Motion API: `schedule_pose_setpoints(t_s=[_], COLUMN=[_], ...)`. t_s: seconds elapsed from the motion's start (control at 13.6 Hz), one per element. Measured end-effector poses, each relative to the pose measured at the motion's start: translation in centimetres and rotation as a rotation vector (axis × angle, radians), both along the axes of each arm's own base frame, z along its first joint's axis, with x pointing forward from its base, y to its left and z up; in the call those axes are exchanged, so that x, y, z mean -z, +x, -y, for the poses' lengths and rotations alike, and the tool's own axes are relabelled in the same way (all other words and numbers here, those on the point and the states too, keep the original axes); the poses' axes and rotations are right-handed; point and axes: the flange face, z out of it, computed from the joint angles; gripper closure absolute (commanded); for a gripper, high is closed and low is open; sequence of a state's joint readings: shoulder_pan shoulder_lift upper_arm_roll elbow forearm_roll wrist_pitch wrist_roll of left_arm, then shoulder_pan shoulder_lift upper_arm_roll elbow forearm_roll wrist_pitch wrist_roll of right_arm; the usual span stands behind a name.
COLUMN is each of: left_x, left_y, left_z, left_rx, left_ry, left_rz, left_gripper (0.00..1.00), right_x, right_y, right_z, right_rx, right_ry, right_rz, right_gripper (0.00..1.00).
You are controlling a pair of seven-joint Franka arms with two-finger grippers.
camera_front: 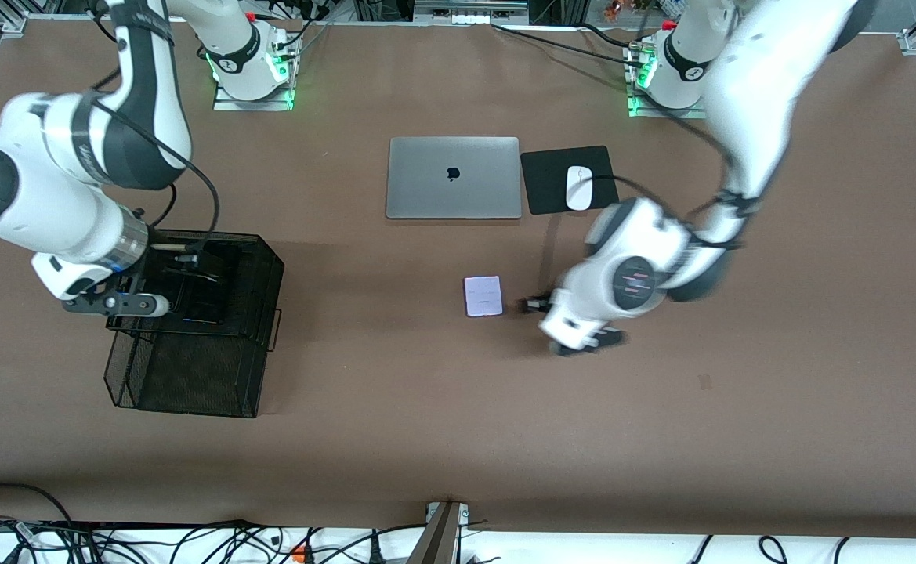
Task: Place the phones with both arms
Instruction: 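Reach the right gripper to the white phone while the left gripper withdraws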
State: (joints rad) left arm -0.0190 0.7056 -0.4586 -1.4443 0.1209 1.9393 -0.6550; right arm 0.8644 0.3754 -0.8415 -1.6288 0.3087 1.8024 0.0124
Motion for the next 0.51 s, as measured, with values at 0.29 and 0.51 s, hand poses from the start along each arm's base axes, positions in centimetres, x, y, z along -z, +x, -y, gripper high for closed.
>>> schedule_pose_setpoints(t_s=[0.29, 0.51], left_x=[-9.6, -16.8], left_y=[2.2, 1.8], left_z=[-13.4, -19.7], left_rx=[0.173, 0.237], left_ry=[0.089, 0.113], left_rz=[0.082, 0.159], left_gripper=[0.00, 0.00], right_x=[-0.2, 1.9], right_y=[-0.3, -1.7], right_z=[-4.8, -16.0], right_rx=[0.124, 0.194], right_ry=[-0.004, -0.023], right_rz=[-0.008, -0.019], right_gripper=[0.00, 0.00])
